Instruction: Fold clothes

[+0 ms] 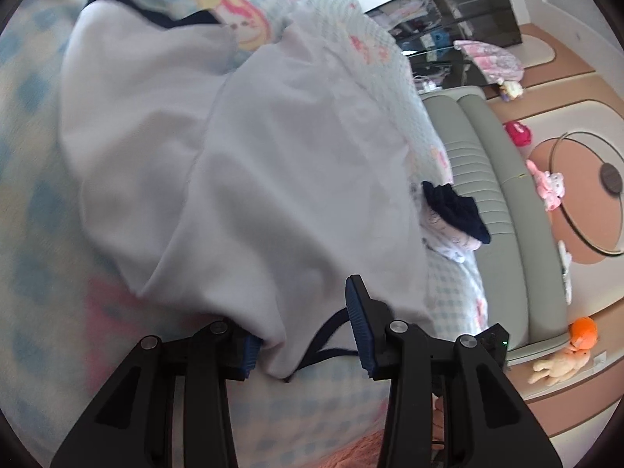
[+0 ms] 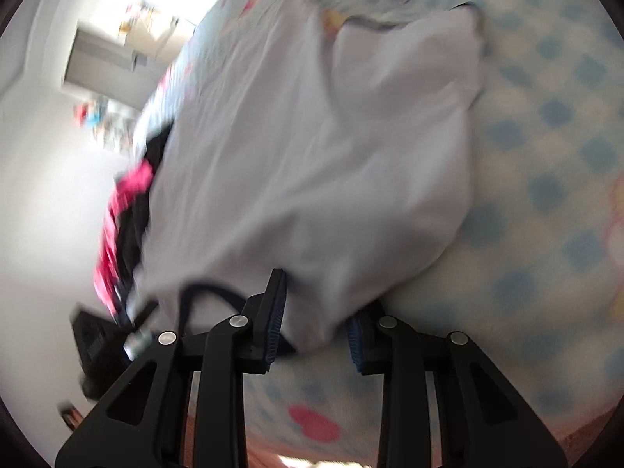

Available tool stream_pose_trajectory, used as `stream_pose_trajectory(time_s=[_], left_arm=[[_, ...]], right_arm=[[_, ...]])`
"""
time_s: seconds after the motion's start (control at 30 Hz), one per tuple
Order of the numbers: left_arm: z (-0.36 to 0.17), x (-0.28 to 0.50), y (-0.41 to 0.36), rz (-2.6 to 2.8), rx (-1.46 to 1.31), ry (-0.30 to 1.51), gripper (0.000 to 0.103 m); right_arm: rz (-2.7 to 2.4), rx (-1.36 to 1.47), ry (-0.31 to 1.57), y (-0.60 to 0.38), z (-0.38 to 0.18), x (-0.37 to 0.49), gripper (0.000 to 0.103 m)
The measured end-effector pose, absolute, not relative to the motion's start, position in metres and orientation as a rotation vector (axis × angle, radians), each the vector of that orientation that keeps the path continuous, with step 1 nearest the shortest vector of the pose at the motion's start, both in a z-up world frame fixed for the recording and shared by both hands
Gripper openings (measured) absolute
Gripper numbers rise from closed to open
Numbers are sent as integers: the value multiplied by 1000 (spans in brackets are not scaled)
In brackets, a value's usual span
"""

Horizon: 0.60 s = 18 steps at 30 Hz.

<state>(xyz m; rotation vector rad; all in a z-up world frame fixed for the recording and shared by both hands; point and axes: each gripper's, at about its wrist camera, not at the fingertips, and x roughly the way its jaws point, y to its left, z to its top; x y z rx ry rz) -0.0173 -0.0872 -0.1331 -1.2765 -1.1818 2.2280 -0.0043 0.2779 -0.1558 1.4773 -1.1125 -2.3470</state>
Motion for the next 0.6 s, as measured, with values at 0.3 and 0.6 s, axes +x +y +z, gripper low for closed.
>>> stream_pose_trajectory(time_s=[0.3, 0.6], left_arm=[[-139, -23, -72, 2316, -1357, -1103, 10], [-98, 3, -77, 2404, -1276, -1031, 3]], right_arm=[[-2385, 1490, -983, 262, -158, -17, 5], [-2558, 1392, -822, 261, -110, 20, 2]])
